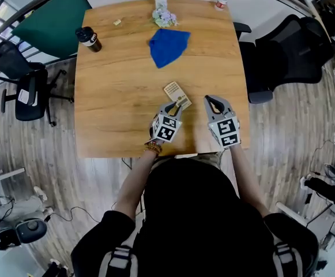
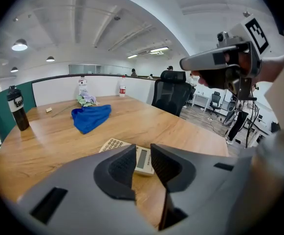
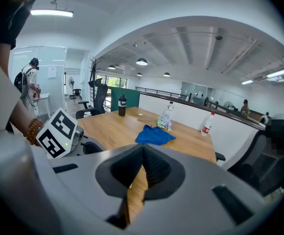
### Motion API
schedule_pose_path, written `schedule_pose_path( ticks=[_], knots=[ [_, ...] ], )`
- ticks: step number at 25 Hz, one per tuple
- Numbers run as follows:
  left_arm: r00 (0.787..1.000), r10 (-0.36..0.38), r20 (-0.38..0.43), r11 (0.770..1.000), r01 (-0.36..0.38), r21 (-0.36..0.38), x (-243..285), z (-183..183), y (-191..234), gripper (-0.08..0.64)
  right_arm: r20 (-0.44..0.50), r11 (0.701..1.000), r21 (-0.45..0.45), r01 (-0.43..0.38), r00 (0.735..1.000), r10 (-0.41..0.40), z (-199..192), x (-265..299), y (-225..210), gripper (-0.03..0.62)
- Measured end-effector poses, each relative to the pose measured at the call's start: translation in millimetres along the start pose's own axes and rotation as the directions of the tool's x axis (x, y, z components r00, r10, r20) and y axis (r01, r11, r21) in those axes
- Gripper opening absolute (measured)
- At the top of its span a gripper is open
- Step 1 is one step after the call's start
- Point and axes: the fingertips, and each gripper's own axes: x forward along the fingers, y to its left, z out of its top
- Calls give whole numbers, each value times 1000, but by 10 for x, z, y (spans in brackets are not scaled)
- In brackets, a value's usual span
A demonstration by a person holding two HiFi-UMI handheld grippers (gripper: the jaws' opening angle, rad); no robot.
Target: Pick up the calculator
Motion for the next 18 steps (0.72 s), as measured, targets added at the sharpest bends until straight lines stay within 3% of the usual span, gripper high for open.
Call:
schedule_pose_path(
  ticks=[2,8,18],
  knots=[
    [1000,-14,-25,1000,14,6,86,-75,-26,114,-11,1000,-3,-3,1000,3,-16,2,-13,6],
    [998,-15,-68,1000,14,-26,301,-229,-13,118,-20,999,-36,-40,999,39,-17,71,26,6],
    [989,-32,-142,999,31,-12,505,-437,-53,118,-53,995,-45,-92,995,89,-118,210,132,6]
  ],
)
